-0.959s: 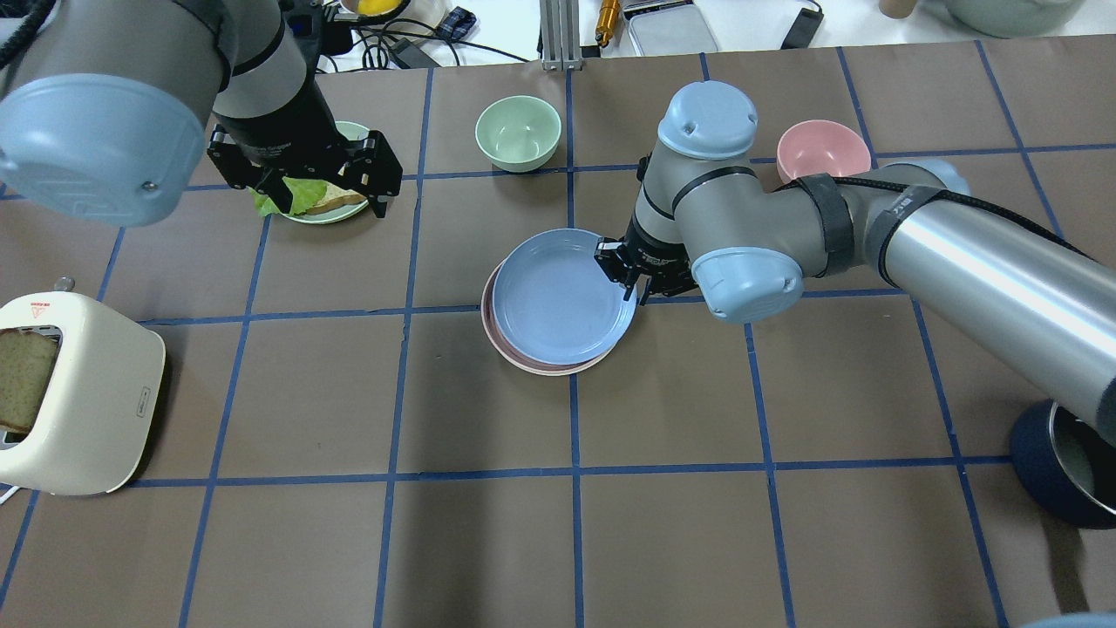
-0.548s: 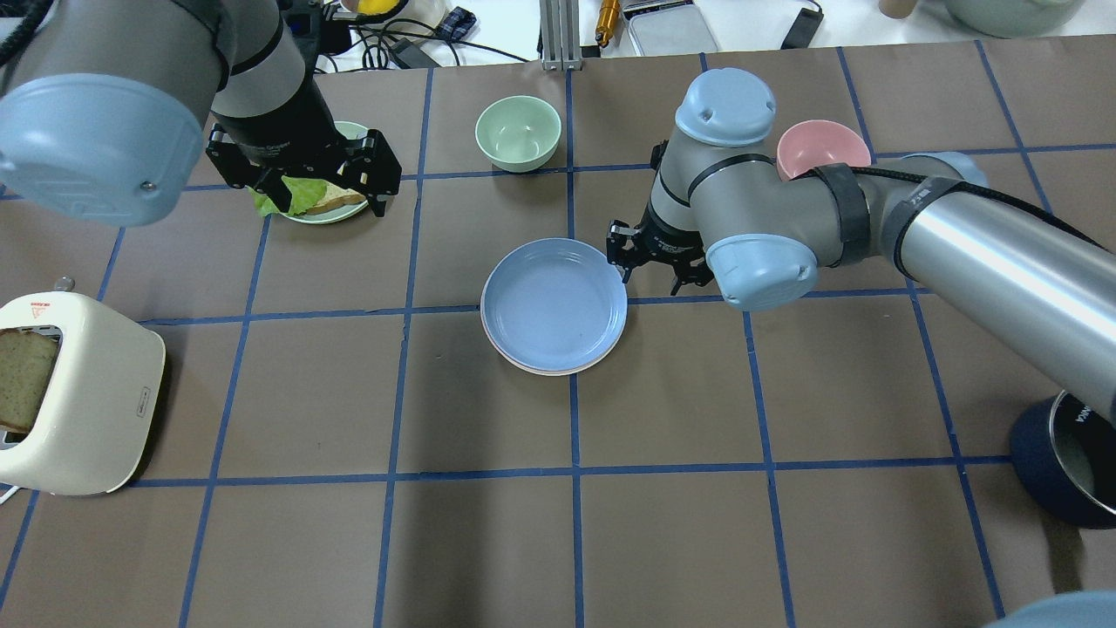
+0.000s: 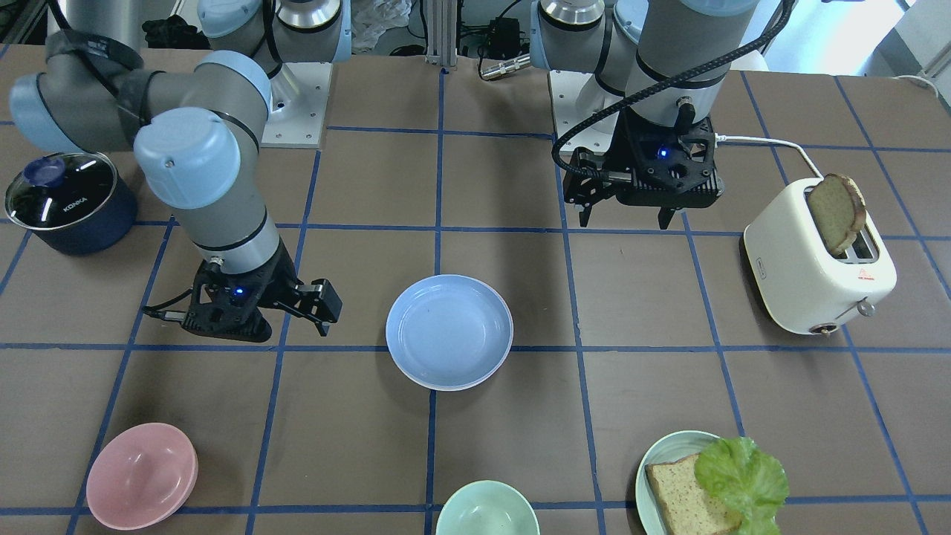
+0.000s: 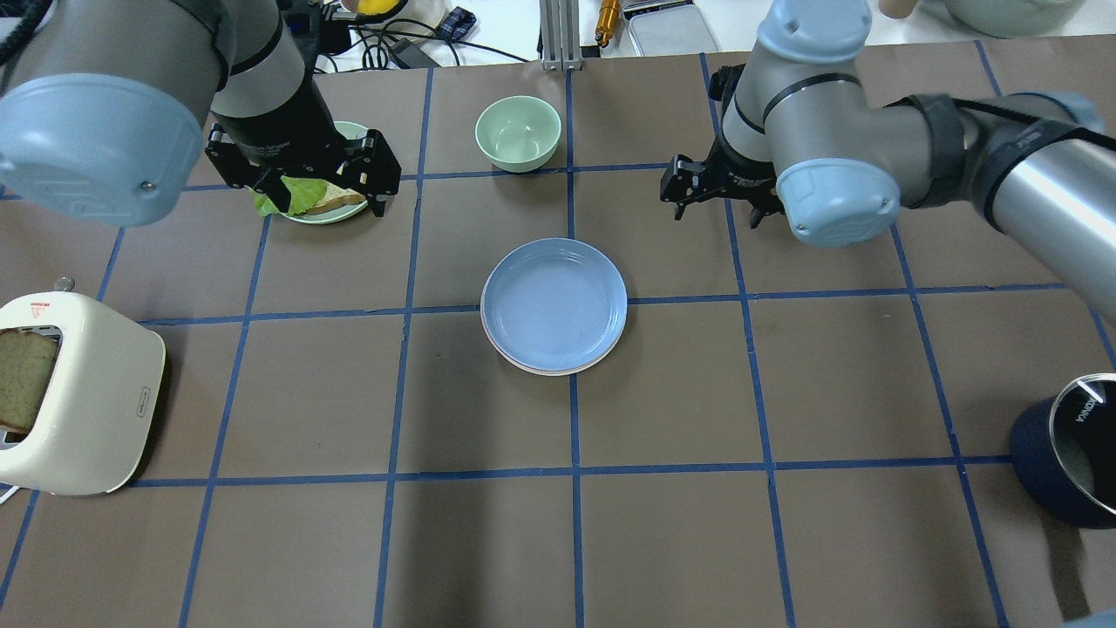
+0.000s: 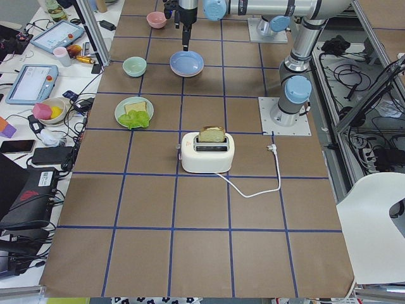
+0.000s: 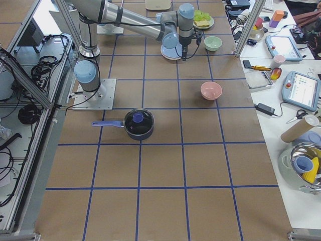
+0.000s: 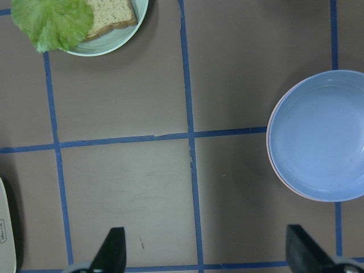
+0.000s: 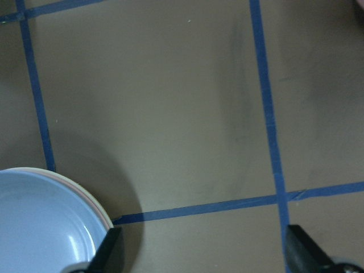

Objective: Stack three plates with pink and blue

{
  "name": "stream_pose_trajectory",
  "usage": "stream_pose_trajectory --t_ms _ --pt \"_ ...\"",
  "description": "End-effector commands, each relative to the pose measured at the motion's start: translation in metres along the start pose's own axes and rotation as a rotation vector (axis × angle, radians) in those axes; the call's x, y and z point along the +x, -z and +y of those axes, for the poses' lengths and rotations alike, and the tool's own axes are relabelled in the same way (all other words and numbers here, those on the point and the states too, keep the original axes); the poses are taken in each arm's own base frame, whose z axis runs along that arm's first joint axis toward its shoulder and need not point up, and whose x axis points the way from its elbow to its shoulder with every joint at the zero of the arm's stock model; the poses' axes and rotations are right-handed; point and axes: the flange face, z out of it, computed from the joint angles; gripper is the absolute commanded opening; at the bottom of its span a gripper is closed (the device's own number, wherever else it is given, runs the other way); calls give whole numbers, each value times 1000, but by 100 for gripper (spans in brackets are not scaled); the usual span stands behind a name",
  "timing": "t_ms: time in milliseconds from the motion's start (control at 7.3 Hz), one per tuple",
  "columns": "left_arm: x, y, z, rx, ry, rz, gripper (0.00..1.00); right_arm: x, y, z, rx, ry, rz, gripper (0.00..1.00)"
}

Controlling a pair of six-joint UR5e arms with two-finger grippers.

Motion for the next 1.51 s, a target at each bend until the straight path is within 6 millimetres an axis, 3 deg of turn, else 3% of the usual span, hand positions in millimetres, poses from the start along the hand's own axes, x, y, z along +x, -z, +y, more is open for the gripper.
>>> stream_pose_trajectory --t_ms 0,274,411,685,1370 --pt "0 -2 -1 -3 2 9 100 7 71 13 -18 25 28 100" --pt "-8 -4 -4 -9 21 65 100 11 135 23 -67 35 64 100" --pt "-9 -3 -4 -8 24 65 100 10 159 26 -42 163 48 100" --pt "-8 -3 -3 -7 21 62 100 14 171 33 -31 214 81 100" --pt "-6 -1 -1 -6 28 52 100 14 168 34 -33 208 71 100"
